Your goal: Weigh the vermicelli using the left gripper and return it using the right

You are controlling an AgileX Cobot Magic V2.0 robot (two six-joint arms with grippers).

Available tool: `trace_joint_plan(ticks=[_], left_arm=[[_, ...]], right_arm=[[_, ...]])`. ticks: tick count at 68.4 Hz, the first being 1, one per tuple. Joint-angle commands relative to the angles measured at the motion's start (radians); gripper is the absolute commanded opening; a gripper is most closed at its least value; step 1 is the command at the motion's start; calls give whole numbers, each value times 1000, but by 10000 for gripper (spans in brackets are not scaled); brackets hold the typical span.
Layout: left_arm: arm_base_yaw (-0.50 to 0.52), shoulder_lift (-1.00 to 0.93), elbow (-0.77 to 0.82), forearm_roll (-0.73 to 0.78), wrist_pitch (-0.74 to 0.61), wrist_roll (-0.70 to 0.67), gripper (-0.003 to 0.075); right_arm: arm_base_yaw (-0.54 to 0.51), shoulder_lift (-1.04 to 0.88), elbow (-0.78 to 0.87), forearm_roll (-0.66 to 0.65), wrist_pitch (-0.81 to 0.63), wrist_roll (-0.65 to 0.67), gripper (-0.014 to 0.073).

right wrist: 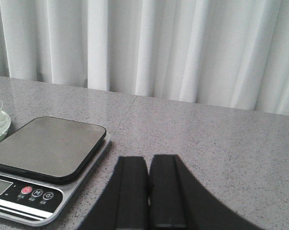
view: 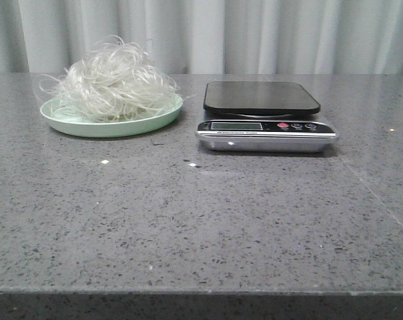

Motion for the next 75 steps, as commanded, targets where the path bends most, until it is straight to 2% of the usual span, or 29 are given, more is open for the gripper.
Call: trace_joint_plan(ticks=[1,34,42,53,62,75], left_arm=[[2,-18,7,-9,-85,-3,136],[2,-18,7,-9,-85,-3,136],[2,-18,7,-9,-85,-3,136],[2,-18,7,-9,-85,-3,136],[2,-18,7,-9,-85,-3,136],[2,-18,7,-9,-85,-3,136]], right_arm=[[-5,4,-27,-11,-82,-8,150],[-5,4,-18,-11,-98,-8,150],[-5,-13,-9,-11,-43,-8,150],[-46,-102,-2,-11,113,0,150],[-104,-183,44,-11,119,21,150],[-173,-397,174,-11,117,34,150]])
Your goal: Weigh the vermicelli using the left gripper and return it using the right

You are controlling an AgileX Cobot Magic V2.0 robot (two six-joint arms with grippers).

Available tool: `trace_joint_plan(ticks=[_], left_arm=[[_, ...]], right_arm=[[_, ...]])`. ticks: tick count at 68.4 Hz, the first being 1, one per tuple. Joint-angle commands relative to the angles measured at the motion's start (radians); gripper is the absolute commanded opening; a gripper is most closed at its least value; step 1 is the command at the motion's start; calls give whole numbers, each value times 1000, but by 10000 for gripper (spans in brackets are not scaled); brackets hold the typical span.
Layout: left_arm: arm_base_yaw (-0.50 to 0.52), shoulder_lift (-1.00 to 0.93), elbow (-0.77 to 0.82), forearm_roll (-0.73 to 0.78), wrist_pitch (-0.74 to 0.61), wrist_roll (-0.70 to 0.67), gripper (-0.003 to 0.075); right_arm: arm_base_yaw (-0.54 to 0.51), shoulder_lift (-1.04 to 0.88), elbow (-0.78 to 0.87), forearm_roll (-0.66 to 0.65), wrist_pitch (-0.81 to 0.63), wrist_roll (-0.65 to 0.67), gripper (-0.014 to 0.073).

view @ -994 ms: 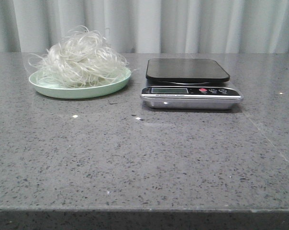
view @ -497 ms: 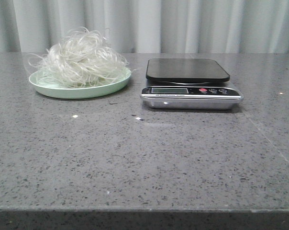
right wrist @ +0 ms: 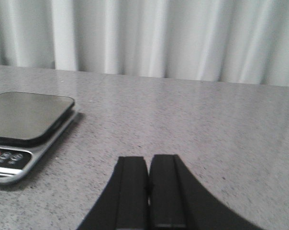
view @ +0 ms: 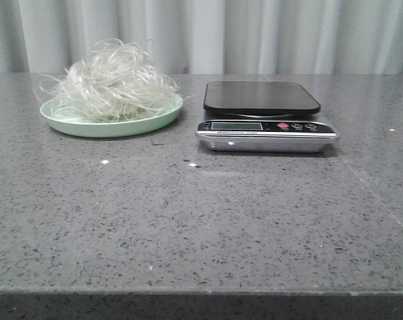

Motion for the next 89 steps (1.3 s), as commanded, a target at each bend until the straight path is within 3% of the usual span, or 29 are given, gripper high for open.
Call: trace_joint_plan(ticks=[1,8,89], left_arm=[[2,-18,7,-9,-85,-3,136],[2,-18,7,-9,-85,-3,136],[2,-18,7,-9,-86,-3,136]], right_arm=[[-28,-96,34,-9,-66,10,150],[-40,-213,102,-9,-72,10,150],[-41,-203,119,-1,-56,10,150]])
